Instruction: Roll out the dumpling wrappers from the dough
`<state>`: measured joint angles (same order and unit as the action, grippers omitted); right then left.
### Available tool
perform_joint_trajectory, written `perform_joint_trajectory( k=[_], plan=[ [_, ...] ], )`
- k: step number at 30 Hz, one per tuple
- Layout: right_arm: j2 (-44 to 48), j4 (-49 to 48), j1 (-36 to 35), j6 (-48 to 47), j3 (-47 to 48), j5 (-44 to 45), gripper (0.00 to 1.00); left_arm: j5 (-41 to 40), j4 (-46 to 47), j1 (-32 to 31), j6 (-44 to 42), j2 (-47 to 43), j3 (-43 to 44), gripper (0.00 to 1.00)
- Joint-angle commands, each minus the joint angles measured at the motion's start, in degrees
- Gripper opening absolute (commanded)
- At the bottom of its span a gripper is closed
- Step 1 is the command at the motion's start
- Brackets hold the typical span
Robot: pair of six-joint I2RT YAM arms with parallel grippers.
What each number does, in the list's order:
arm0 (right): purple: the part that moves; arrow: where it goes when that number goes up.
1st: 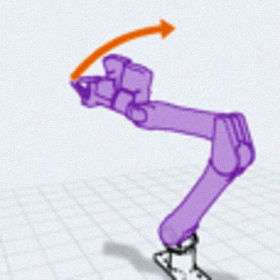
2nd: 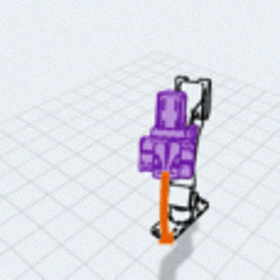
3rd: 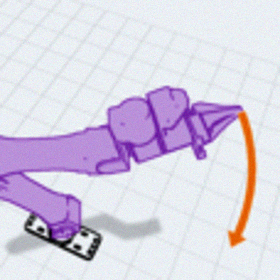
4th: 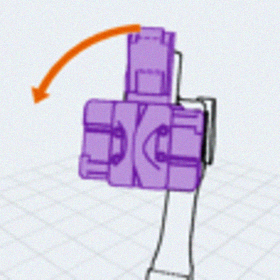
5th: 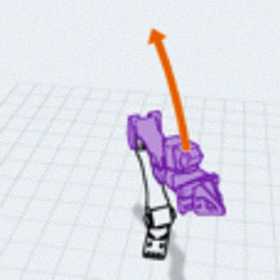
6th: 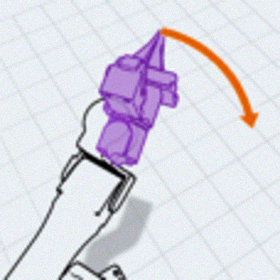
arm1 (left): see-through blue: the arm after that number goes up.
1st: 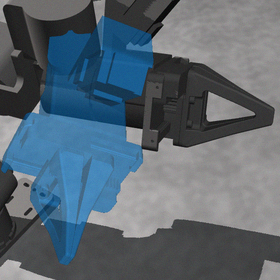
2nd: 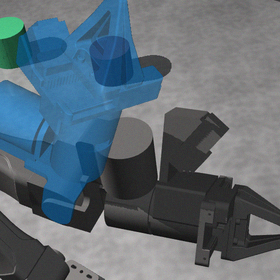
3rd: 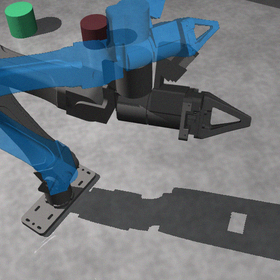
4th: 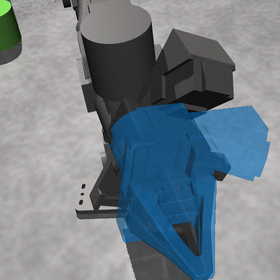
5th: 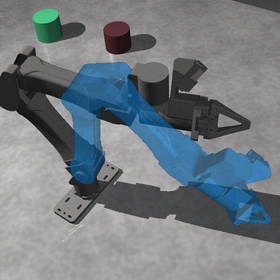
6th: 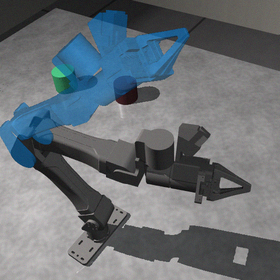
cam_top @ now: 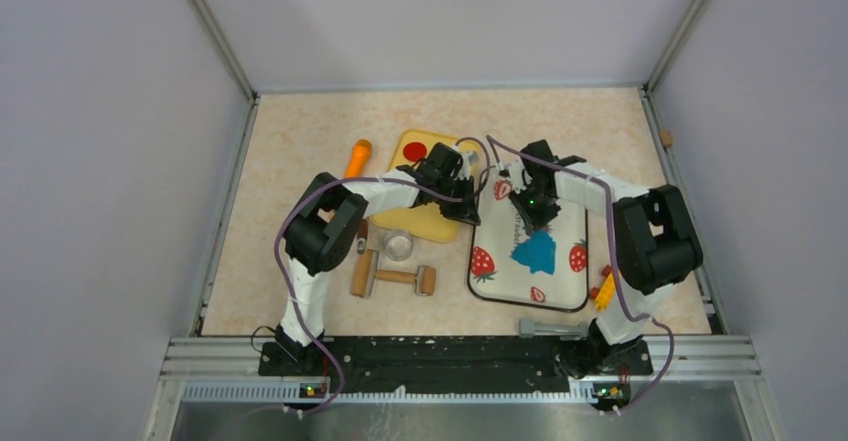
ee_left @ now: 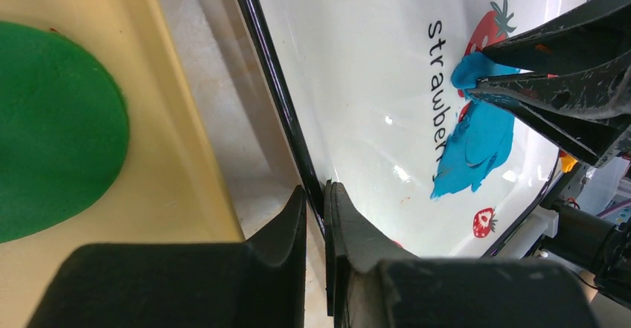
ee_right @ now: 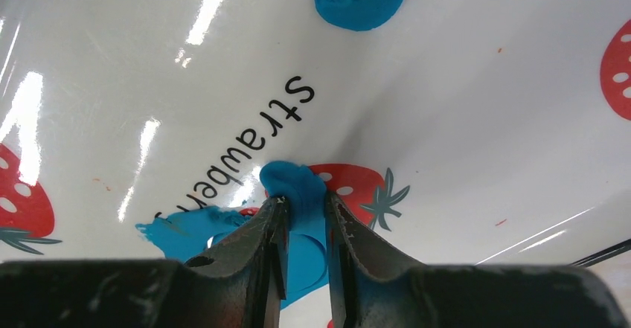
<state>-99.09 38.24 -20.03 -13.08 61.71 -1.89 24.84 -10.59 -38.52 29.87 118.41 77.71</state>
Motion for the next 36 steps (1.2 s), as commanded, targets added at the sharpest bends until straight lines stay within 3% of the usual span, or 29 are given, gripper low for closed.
perform_joint_trajectory(
  k=[1, 18, 28, 36],
  plan=[
    [0.99, 1.22, 3.69, -2.96, 0.77, 8.0, 0.23, -0.93, -3.3, -0.02, -3.06, 0.52, 0.54, 0.0],
    [14.58, 7.1, 7.94, -5.69, -6.22, 3.87, 0.1, -1.31, -3.47, 0.28, -3.24, 0.92, 1.28, 0.0],
    [21.78, 25.31, 6.32, -16.47, -1.09, -18.1, 0.09, -0.03, -3.49, 0.64, -2.94, 2.73, 3.76, 0.0],
    [23.24, 31.16, -5.48, -20.26, 1.28, -28.42, 0.11, 1.51, -3.18, 0.85, -3.26, 3.45, 5.61, 0.0]
  ],
)
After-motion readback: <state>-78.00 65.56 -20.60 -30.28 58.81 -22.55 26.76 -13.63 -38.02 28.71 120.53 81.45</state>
